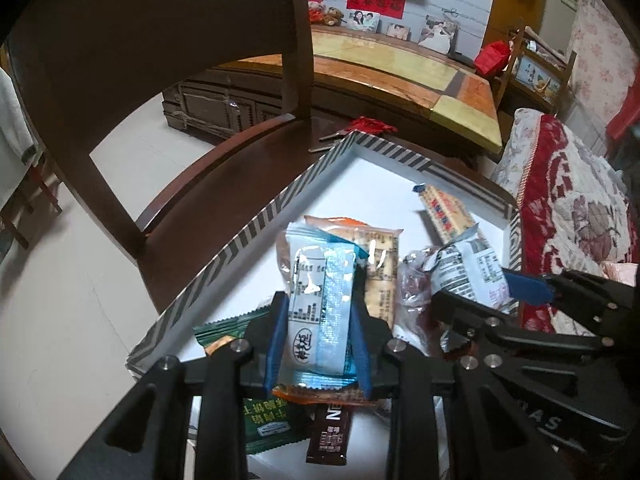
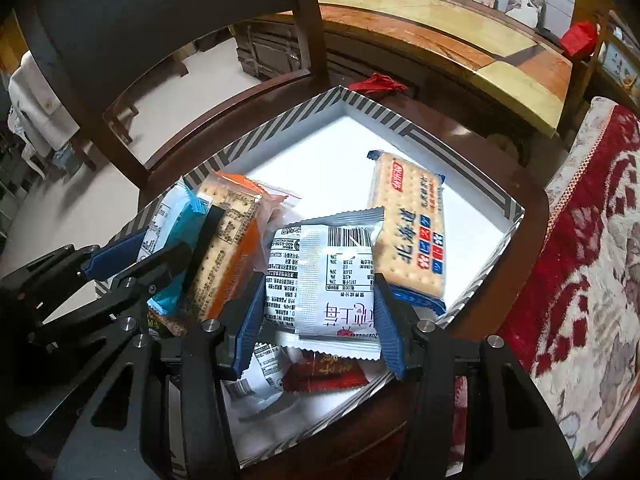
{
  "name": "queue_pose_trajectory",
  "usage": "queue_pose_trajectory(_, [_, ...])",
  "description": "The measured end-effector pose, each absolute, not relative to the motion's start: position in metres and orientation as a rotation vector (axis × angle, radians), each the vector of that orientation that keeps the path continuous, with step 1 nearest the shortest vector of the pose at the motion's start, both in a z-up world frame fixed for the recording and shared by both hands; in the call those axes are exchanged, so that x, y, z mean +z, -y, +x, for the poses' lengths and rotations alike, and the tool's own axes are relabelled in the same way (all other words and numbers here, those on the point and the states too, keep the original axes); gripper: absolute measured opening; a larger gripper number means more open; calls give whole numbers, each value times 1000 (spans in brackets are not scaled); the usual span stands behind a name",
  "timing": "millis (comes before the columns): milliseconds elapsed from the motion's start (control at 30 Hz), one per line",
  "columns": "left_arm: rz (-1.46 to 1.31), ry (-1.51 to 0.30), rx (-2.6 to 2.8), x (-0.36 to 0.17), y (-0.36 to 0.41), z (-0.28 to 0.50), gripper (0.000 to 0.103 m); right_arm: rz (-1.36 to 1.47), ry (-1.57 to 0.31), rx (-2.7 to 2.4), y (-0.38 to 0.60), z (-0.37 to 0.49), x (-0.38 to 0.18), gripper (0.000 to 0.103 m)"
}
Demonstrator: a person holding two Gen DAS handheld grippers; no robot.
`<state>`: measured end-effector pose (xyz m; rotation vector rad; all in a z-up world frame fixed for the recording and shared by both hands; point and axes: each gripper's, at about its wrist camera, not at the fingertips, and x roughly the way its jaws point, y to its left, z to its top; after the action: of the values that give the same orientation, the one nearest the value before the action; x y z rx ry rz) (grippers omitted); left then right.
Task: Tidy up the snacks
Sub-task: 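Open both grippers to drop the bar and packet into the tray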
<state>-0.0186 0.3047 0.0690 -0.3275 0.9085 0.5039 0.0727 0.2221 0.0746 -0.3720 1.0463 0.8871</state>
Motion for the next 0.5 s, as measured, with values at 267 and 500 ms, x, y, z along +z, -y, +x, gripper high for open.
queue_pose_trajectory(267, [-374,-894,528,72,-316,-28,76,-235,-1038,930,-203,74,90,63])
queue_pose_trajectory(500, [-296,-845,523,91,-292,-30,84,-194,-975,900,-173,58,110,63])
